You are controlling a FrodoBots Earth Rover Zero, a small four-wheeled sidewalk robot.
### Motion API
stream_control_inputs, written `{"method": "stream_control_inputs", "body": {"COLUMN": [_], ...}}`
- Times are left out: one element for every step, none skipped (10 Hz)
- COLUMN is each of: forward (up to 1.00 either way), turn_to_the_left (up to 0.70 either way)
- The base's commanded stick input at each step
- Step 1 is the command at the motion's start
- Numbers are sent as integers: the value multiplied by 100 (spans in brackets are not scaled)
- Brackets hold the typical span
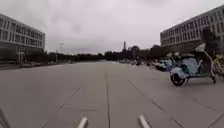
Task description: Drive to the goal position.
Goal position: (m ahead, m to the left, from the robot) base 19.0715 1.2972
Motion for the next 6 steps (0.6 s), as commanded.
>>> {"method": "stream_control_inputs", "body": {"forward": [0, 0, 0, 0, 0, 24], "turn_to_the_left": [0, 0, 0, 0, 0, 0]}}
